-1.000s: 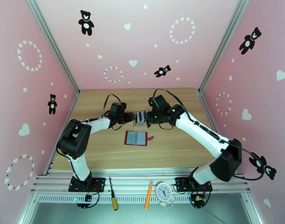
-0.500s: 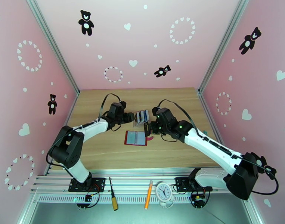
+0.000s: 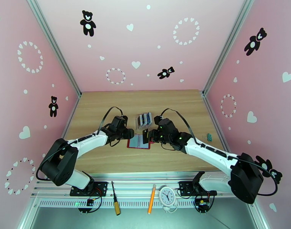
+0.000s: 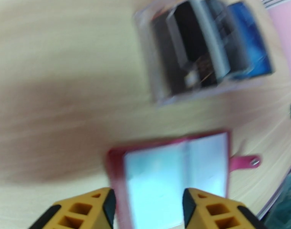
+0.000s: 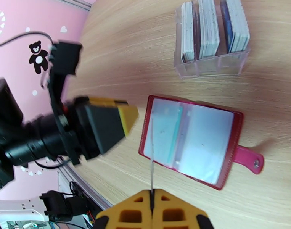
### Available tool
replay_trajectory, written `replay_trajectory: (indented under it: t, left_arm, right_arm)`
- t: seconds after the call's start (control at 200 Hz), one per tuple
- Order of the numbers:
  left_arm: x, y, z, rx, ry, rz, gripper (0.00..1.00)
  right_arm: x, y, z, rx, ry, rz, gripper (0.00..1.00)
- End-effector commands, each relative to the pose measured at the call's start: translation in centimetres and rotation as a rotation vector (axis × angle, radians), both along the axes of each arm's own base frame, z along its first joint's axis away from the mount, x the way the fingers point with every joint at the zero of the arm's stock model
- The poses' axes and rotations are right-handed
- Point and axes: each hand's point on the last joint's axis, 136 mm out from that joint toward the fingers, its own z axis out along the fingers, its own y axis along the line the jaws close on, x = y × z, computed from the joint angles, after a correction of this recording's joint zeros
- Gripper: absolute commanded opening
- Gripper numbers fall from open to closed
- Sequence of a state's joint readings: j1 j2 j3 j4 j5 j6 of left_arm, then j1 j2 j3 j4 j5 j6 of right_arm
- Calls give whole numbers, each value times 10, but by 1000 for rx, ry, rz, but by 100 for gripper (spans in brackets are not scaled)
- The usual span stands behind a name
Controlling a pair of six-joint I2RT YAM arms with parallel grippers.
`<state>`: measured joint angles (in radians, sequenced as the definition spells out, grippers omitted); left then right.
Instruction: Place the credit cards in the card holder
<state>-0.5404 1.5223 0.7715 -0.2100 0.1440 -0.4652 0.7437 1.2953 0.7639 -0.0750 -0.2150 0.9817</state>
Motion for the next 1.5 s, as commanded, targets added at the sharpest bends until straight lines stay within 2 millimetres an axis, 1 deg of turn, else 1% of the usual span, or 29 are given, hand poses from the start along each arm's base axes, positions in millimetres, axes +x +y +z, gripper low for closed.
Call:
replay_trajectory:
  t: [0.0,0.34,0.586,0.756,1.141,1.342,1.492]
  left_arm:
    - [-4,4,-7,26,-12,-13,49]
    - [-8,1,-11,33,13,-42,47]
    - [-8,1,-20,48,39,-47,46]
    - [-8,1,-27,59,61,-49,44]
    - [-8,2,-30,73,74,-44,40]
    - [-9,3,-34,81,85,-44,34]
    - [-8,3,-34,82,85,-44,31]
  right_arm:
    - [4,11,1,65,-9,-2,0]
    - [11,19,-31,72,47,-29,0]
    - [13,23,-43,82,60,-33,0]
    - [11,22,-55,85,87,-42,0]
    - [10,24,-69,101,113,-48,0]
    - [10,24,-78,93,135,-57,0]
    - [10,24,-81,91,139,-61,0]
